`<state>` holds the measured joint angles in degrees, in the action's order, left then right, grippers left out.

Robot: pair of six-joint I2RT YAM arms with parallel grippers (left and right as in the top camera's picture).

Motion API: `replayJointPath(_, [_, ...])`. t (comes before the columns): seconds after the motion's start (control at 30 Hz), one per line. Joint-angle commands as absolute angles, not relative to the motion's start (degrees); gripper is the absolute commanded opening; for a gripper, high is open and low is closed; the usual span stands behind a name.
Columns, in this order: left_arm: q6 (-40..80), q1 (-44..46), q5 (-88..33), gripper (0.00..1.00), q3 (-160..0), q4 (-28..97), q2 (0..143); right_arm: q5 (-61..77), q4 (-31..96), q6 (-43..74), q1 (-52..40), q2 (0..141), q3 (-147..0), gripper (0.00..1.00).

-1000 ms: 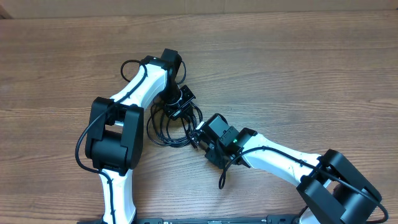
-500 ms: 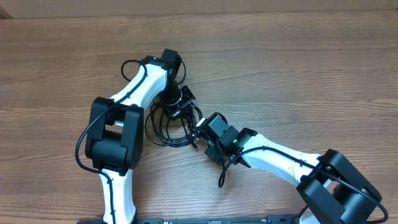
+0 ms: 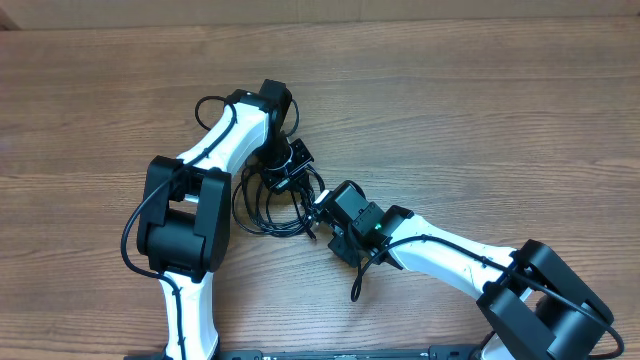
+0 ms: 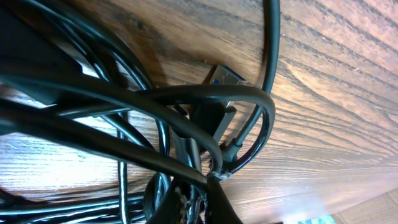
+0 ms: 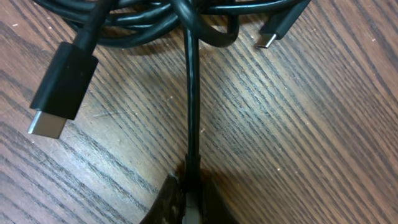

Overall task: Untangle cables
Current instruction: 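Lower the right gripper and grasp a cable strand below the left gripper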

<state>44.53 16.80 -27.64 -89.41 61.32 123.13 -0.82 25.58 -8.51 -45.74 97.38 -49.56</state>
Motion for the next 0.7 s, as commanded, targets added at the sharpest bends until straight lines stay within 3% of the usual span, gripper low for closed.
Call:
replayJointPath(0.0, [43.22,16.93,-28.12,0.04,-90.48,61.73,124.07,0.73,26.30,-7.66,-44.73,96.97,-52.12,0.04])
replayJointPath(0.43, [42.02,16.95,-28.60,0.04,-90.48,62.35,124.07,9.17,35.31,-5.56,-41.01,96.97,-61.41,0.04])
replayJointPath(0.67, [40.21,16.95,-28.53,0.04,-90.48,62.35,124.07,9.58,38.33,-0.08,-41.01,96.99,-61.58,0.11])
